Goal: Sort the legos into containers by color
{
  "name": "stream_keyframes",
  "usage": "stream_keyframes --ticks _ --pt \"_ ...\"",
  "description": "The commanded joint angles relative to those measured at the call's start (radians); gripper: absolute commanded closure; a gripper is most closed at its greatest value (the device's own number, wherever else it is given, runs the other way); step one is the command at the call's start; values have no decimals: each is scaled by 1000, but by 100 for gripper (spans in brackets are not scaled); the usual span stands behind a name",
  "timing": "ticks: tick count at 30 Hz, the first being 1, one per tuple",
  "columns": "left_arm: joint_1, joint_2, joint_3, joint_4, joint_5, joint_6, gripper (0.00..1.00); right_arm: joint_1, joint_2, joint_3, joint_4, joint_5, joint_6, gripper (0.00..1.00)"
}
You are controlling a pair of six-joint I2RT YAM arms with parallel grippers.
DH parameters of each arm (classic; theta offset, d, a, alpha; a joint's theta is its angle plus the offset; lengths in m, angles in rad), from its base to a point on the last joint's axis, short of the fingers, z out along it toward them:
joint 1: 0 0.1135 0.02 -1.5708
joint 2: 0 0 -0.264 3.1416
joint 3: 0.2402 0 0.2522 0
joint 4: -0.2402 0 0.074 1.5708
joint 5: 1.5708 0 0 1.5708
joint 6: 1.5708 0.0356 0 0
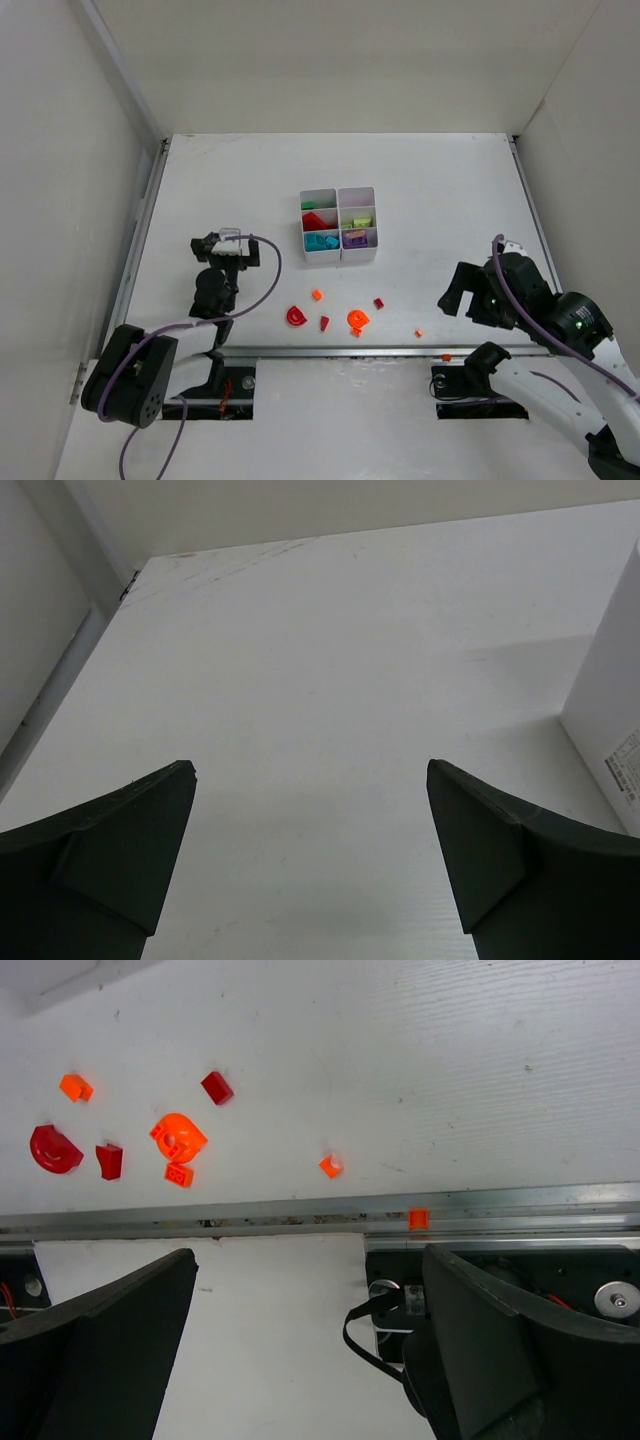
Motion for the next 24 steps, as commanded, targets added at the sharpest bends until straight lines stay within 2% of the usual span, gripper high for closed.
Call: stream_keyframes --ticks 1,16,20,23,24 --pt "35 17 -62 326 14 -42 0 8 -7 -1 22 22 16 0" --pt "127 255 -29 507 -50 -168 0 8 14 -1 22 31 16 0" --pt "127 298 -67 666 -40 -147 0 8 24 19 -4 57 25 0" --pt "127 307 -58 656 -40 -146 0 8 48 42 -27 76 38 0" --pt "127 291 -44 583 -50 -146 0 8 65 55 -27 76 38 0"
